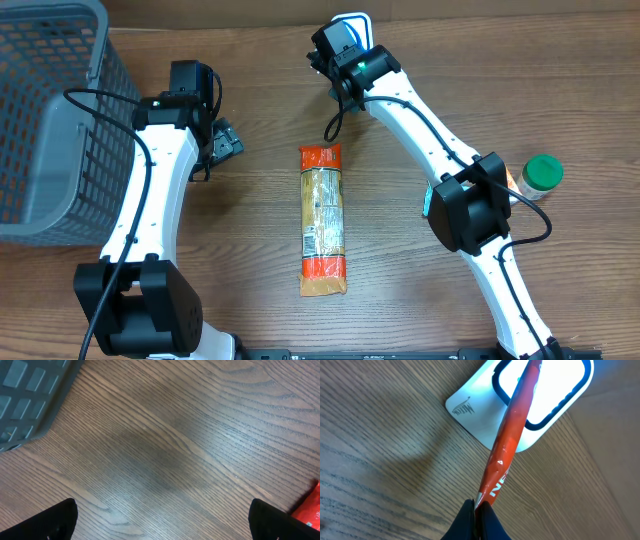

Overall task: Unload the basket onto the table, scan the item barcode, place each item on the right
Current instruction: 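Hold the red Nescafé stick against the scanner window, then carry the Nescafé stick right and lower it by the mint-green pack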

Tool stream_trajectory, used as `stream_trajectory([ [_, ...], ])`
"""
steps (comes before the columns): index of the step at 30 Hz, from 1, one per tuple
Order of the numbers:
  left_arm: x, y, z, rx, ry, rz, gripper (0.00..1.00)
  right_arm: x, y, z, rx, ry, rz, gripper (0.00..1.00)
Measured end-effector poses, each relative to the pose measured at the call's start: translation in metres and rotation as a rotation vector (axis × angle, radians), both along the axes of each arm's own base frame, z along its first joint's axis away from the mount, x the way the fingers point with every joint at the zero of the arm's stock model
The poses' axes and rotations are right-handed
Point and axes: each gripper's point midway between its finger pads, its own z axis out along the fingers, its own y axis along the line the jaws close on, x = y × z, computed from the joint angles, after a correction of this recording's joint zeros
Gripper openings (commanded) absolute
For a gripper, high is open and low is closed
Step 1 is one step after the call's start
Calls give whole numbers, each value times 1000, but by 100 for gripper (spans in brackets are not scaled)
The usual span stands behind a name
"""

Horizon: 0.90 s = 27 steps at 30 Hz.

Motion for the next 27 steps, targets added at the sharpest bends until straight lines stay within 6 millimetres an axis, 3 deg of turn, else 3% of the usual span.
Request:
stream_trajectory([
  [6, 0, 0, 0, 0, 0, 0, 100, 2, -4, 0, 103, 11, -104, 4],
  [9, 0, 0, 0, 0, 0, 0, 100, 2, -3, 13, 186, 19, -119, 4],
  [14, 0, 0, 0, 0, 0, 0, 100, -23, -8, 81, 317, 28, -121, 4],
  [17, 0, 0, 0, 0, 0, 0, 100, -57, -16, 141, 394, 28, -119, 4],
  [21, 0, 0, 0, 0, 0, 0, 100, -106, -34, 198, 468, 44, -140, 4],
  [24, 0, 0, 0, 0, 0, 0, 100, -134, -48, 218, 505, 71, -182, 4],
  [27, 0, 0, 0, 0, 0, 0, 100, -155, -61, 222, 513, 120, -243, 4],
])
